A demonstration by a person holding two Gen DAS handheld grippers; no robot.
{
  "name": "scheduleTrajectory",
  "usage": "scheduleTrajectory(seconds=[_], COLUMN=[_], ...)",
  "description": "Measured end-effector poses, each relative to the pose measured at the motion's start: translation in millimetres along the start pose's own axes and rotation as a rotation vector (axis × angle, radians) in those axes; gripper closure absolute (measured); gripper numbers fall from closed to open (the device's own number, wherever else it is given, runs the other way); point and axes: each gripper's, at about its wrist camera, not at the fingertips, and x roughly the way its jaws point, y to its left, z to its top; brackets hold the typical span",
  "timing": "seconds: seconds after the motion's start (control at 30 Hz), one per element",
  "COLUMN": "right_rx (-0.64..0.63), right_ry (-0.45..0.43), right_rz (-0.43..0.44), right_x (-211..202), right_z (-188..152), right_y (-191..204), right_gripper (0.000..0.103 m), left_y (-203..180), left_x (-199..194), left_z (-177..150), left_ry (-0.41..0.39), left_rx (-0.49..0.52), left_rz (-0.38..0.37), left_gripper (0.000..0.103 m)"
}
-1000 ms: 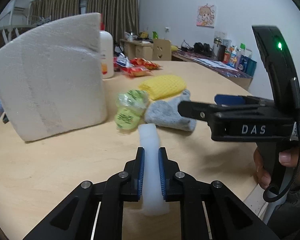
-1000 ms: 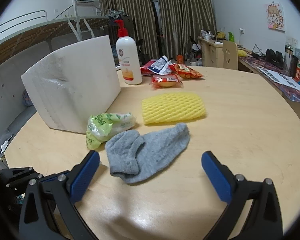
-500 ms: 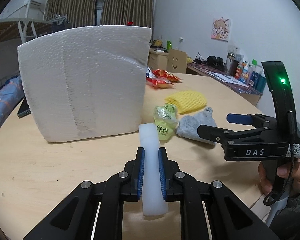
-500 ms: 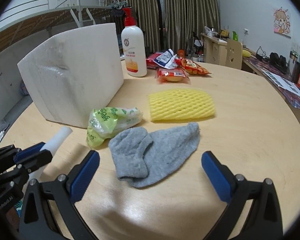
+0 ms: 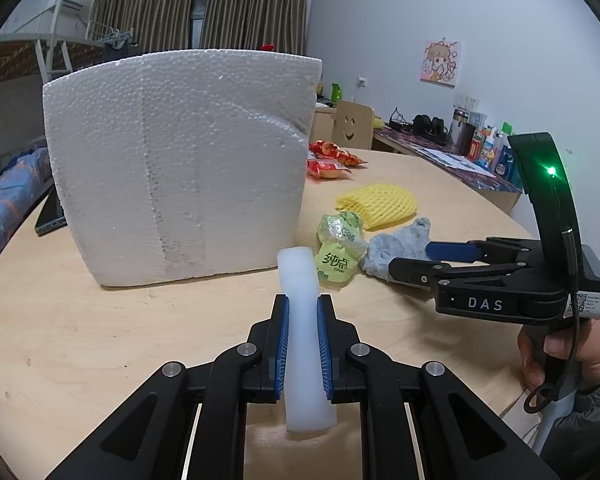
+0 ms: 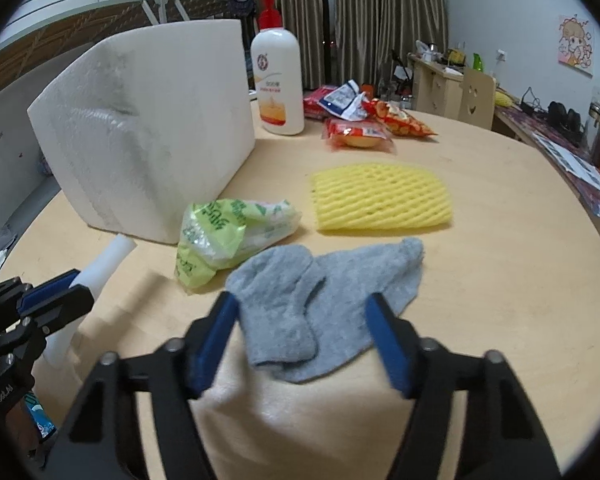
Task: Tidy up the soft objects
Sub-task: 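Close the right gripper on the grey sock and lift it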
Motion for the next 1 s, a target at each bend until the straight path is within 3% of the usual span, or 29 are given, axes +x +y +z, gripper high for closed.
scheduleTrajectory(seconds=[0.17, 0.37, 0.5, 0.7, 1.0], right_rx=[-0.010, -0.009, 0.011, 0.056, 0.079], right_ry=[0.023, 0.040, 0.033, 0.010, -0.068], right_rz=[0.001, -0.016, -0.028, -0.022, -0.019], right_x=[2.0, 0.3, -1.3, -8.8, -38.9], right_z=[-2.7, -7.4, -9.7, -10.9, -9.3], right_y=[5.4, 8.8, 8.2, 4.7, 1.8], right_gripper=[0.061, 0.067, 0.080, 0.087, 0.087], left_y=[0.1, 3.2, 2.7, 0.9, -3.4], left_x=[-4.1, -9.3, -14.2, -25.4, -44.7], left_z=[-0.1, -0.7, -0.4, 3.0, 8.2], left_ry=[-0.009, -0.019, -0.031, -0.058, -0.103], left_rx=[0.006, 0.007, 0.017, 0.028, 0.047], left_rz=[-0.008, -0.019, -0.020, -0.016, 0.003], left_gripper=[0.088, 0.088, 0.088, 0.088, 0.088])
